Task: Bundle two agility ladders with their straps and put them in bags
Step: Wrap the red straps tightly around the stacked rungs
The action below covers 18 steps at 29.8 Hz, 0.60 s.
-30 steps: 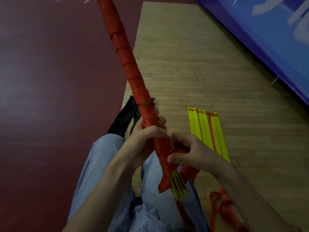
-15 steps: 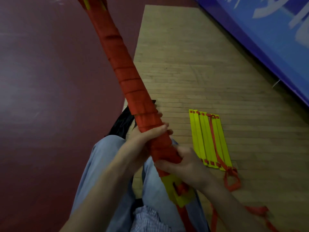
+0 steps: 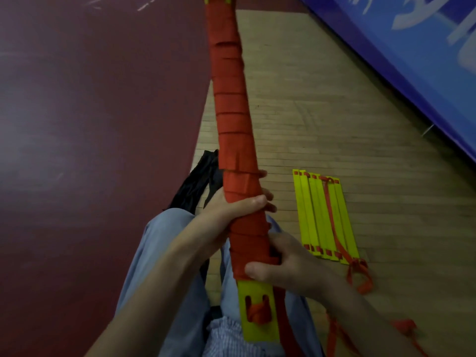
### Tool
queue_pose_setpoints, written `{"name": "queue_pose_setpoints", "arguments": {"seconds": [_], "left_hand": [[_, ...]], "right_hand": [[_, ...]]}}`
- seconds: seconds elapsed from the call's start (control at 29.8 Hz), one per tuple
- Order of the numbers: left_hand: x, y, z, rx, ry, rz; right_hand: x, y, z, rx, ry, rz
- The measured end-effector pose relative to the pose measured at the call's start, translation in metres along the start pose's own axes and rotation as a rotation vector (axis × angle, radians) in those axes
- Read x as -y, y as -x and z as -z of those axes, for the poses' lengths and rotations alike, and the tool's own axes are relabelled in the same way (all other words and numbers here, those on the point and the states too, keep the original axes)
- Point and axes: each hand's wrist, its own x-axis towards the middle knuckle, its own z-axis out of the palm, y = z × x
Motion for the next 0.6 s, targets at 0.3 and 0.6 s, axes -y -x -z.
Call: {"name": "queue_pose_setpoints", "arguments": {"seconds": [0.3, 0.6], "left_hand": [[0.008, 0.001, -0.026, -0.394, -0.262, -0.067], [-0.003, 0.003, -0.021, 0.124, 0.333, -0.103]], "right_hand": [[0.012, 0.002, -0.005, -0.239, 0.468, 0.154], [0.019, 0.006, 0.013, 0.178, -0.107, -0.018]]}}
